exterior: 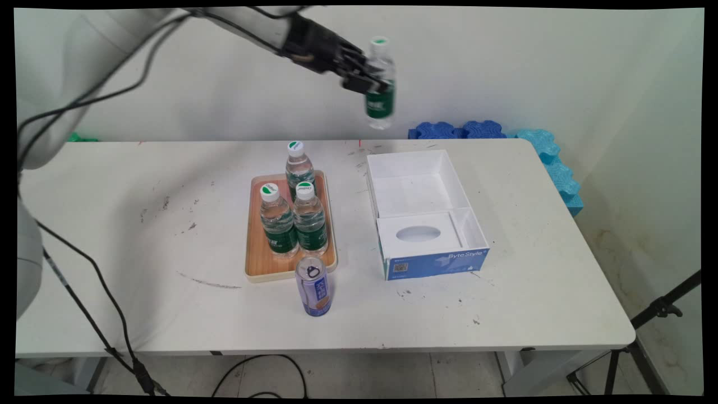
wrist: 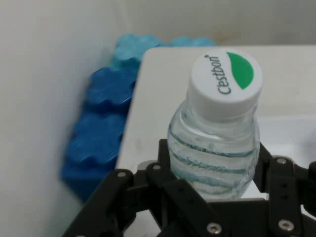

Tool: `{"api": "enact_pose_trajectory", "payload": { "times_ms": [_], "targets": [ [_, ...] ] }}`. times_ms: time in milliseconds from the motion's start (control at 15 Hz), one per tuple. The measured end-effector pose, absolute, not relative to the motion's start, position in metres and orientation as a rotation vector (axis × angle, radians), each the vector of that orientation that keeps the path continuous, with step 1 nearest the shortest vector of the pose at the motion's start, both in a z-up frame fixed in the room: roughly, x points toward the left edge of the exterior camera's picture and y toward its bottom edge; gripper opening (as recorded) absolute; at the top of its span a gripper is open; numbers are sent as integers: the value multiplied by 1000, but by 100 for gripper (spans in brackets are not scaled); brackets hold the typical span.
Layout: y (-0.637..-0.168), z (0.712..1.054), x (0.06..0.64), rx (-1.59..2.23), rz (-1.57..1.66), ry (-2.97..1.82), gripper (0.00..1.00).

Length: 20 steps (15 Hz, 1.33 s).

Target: Place the picked object on the tray

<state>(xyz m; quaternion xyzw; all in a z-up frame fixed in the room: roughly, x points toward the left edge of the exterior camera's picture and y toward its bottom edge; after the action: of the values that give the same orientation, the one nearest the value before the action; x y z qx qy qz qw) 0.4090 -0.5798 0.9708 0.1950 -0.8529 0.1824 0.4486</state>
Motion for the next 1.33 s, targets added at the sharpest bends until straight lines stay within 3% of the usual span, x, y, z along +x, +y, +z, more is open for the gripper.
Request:
{"api": "enact_pose_trajectory", "payload": {
  "times_ms": [600, 1333],
  "targets": [
    [-554, 959, 558, 573, 498, -2216, 0],
    [-486, 913, 607, 605, 328, -2275, 0]
  ]
}}
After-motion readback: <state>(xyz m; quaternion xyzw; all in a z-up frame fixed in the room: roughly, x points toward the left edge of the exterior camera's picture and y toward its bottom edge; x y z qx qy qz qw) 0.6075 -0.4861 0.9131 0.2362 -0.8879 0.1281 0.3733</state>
